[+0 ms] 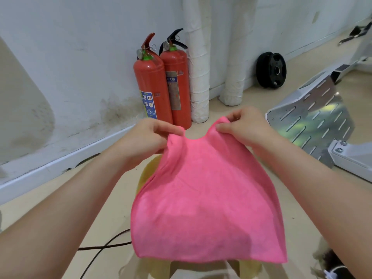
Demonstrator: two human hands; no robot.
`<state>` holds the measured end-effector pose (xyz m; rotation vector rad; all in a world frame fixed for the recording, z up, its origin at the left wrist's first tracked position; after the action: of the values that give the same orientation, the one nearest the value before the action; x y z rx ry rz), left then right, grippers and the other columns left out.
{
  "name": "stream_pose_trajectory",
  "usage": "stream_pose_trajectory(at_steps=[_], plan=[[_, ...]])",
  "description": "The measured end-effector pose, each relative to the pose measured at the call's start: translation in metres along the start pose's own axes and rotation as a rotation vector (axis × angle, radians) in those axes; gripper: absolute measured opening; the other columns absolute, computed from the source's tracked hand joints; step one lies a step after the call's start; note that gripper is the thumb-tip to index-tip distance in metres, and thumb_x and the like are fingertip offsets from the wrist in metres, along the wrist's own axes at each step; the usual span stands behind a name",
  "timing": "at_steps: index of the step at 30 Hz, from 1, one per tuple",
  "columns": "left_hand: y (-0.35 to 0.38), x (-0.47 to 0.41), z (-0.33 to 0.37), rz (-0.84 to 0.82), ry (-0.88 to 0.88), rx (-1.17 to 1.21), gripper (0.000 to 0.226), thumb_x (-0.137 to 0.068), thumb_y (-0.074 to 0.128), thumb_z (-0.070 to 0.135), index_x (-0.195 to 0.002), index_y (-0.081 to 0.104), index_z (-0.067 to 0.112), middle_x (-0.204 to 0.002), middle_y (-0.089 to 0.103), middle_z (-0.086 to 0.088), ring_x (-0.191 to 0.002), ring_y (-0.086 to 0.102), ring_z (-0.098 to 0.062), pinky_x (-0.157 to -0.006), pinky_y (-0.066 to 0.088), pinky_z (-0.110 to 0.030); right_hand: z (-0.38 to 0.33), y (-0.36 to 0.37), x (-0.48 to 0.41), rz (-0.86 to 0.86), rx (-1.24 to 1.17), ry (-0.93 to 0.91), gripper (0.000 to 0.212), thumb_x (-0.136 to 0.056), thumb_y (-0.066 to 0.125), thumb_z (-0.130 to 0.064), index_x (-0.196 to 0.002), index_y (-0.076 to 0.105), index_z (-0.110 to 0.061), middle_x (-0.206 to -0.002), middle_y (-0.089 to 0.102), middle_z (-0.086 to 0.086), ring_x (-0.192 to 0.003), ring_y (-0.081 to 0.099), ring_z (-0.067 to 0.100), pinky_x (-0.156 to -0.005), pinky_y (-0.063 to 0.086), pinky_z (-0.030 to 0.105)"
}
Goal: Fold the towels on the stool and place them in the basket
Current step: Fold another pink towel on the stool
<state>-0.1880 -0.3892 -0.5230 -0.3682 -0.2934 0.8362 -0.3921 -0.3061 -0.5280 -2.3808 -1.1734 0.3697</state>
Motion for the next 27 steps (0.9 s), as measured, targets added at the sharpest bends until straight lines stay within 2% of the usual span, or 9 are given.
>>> stream_pose_trajectory(at_steps=[1, 3, 5, 7, 11, 14, 18, 23, 27], plan=[[0.008, 0.004, 0.011, -0.029, 0.058, -0.042, 0.042, -0.083, 0.048, -0.017, -0.107, 0.072, 0.008, -0.098, 0.074, -0.007, -0.083, 0.070, -0.013, -0.077, 0.057, -0.022, -0.009, 0.007, 0.007, -0.026, -0.041, -0.019, 0.016, -0.073, 0.074, -0.019, -0.081, 0.072, -0.005, -0.068, 0.062, 0.008, -0.060, 0.051, 0.015, -0.057, 0.042, 0.031], [0.013, 0.009, 0.032, 0.034, 0.211, -0.213, 0.034, -0.083, 0.057, -0.010, -0.099, 0.074, 0.015, -0.093, 0.075, -0.003, -0.086, 0.071, -0.016, -0.082, 0.058, -0.032, -0.026, 0.020, 0.022, -0.099, -0.137, -0.038, 0.010, -0.077, 0.073, -0.016, -0.078, 0.072, -0.006, -0.064, 0.060, 0.008, -0.056, 0.049, 0.015, -0.054, 0.042, 0.030], [0.013, 0.012, 0.048, 0.123, 0.326, -0.347, 0.031, -0.078, 0.064, -0.003, -0.085, 0.072, 0.026, -0.074, 0.072, 0.004, -0.073, 0.069, -0.014, -0.075, 0.057, -0.038, -0.035, 0.029, 0.035, -0.165, -0.239, -0.010, 0.008, -0.080, 0.071, -0.010, -0.083, 0.072, -0.003, -0.064, 0.059, 0.010, -0.055, 0.050, 0.015, -0.050, 0.045, 0.026], [0.012, 0.018, 0.058, 0.177, 0.395, -0.385, 0.027, -0.076, 0.069, 0.003, -0.078, 0.068, 0.030, -0.066, 0.067, 0.008, -0.066, 0.064, -0.008, -0.070, 0.055, -0.033, -0.041, 0.030, 0.044, -0.197, -0.310, 0.021, 0.011, -0.082, 0.071, -0.008, -0.089, 0.072, 0.000, -0.064, 0.060, 0.009, -0.050, 0.051, 0.011, -0.049, 0.047, 0.022], [0.013, 0.031, 0.076, 0.230, 0.533, -0.517, 0.019, -0.075, 0.073, 0.010, -0.081, 0.068, 0.028, -0.088, 0.059, 0.003, -0.081, 0.057, -0.009, -0.073, 0.048, -0.024, -0.047, 0.013, 0.053, -0.184, -0.320, 0.030, 0.014, -0.078, 0.077, -0.014, -0.089, 0.075, -0.005, -0.061, 0.063, 0.001, -0.041, 0.050, 0.000, -0.042, 0.039, 0.014], [0.015, 0.033, 0.079, 0.151, 0.495, -0.363, 0.022, -0.080, 0.068, 0.004, -0.080, 0.065, 0.025, -0.083, 0.065, 0.006, -0.077, 0.063, -0.011, -0.072, 0.053, -0.030, -0.054, -0.001, 0.059, -0.133, -0.308, -0.001, 0.011, -0.075, 0.079, -0.012, -0.083, 0.073, -0.007, -0.061, 0.061, -0.001, -0.036, 0.047, -0.005, -0.035, 0.032, 0.009], [0.014, 0.043, 0.091, 0.158, 0.521, -0.211, 0.028, -0.080, 0.066, -0.006, -0.089, 0.064, 0.020, -0.083, 0.069, 0.008, -0.080, 0.066, -0.004, -0.069, 0.048, -0.014, -0.065, -0.011, 0.062, -0.093, -0.297, -0.024, 0.014, -0.071, 0.082, -0.012, -0.077, 0.070, -0.010, -0.056, 0.057, -0.004, -0.035, 0.045, -0.005, -0.035, 0.032, 0.009], [0.006, 0.049, 0.098, 0.228, 0.512, -0.086, 0.026, -0.078, 0.069, -0.007, -0.080, 0.067, 0.019, -0.073, 0.068, 0.009, -0.069, 0.064, -0.001, -0.066, 0.052, -0.015, -0.070, -0.015, 0.065, -0.129, -0.396, 0.022, 0.026, -0.071, 0.082, -0.010, -0.090, 0.070, 0.004, -0.065, 0.064, 0.007, -0.045, 0.057, 0.009, -0.045, 0.053, 0.021], [0.009, 0.058, 0.108, 0.271, 0.615, -0.228, 0.023, -0.079, 0.070, -0.001, -0.084, 0.074, 0.021, -0.082, 0.069, 0.015, -0.079, 0.065, 0.003, -0.076, 0.050, -0.013, -0.077, -0.011, 0.070, -0.193, -0.455, 0.003, 0.006, -0.079, 0.073, -0.001, -0.083, 0.070, 0.003, -0.072, 0.065, 0.013, -0.064, 0.062, 0.019, -0.062, 0.059, 0.028]])
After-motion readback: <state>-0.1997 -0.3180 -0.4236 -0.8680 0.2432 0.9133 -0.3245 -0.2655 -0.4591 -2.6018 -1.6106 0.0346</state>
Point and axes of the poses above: each hand's wrist, its own x-axis away from the middle knuckle, its own y-axis out of the palm, z = x × y, the point moved 8 cm from there along -x, towards the middle knuckle
